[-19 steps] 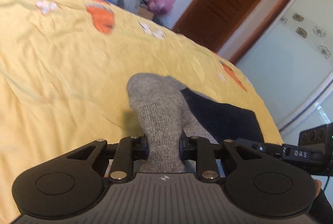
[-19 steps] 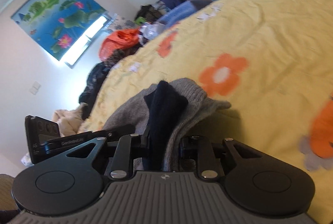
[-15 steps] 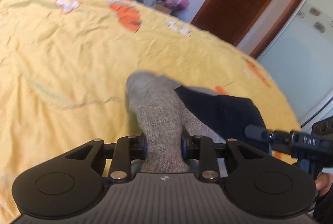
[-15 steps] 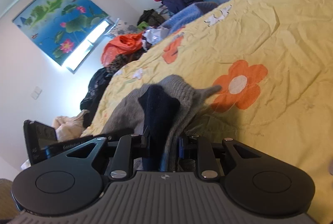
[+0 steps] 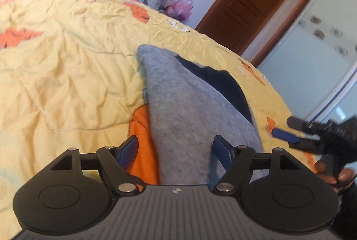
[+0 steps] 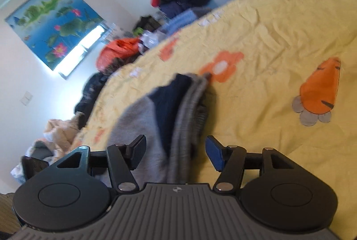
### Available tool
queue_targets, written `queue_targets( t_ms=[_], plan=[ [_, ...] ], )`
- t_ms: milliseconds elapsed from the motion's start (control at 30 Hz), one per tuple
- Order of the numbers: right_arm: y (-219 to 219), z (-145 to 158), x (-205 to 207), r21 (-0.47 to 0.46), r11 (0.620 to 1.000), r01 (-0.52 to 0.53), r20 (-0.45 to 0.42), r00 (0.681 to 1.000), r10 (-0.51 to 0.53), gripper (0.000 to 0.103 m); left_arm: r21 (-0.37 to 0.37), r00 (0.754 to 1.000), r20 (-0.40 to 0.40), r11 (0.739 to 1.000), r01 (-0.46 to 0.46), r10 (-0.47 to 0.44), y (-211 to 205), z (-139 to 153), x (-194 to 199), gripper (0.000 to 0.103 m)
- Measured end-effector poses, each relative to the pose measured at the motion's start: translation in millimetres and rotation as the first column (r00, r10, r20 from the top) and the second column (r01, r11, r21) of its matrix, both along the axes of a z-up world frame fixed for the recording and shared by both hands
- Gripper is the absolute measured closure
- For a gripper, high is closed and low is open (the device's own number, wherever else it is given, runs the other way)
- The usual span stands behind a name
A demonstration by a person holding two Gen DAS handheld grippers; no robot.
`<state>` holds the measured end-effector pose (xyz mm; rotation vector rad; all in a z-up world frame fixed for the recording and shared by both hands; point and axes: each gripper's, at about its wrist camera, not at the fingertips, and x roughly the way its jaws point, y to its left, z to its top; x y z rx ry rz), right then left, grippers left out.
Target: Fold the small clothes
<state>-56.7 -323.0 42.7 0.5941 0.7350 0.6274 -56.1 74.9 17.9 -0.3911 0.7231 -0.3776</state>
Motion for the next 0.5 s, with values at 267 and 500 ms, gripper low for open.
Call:
queue_targets(
  t_ms=[267,500],
  plan=[
    [44.6,-8.9,18.6,-0.094,0.993,-0.076,-0.050,0.996,0.071,0.044,0.229,0.998,0.037,0.972,0.049,-0.059,-43.6,-5.1,-4.6,0.030],
    [44.7,-27.8,35.4,-0.048,0.994,-0.095,-0.130,0.988,0.088,0.073,0.288,0.993,0.073,0.955,0.069,-0.094,-43.4,-12.1,-14.9,0.029]
  ],
)
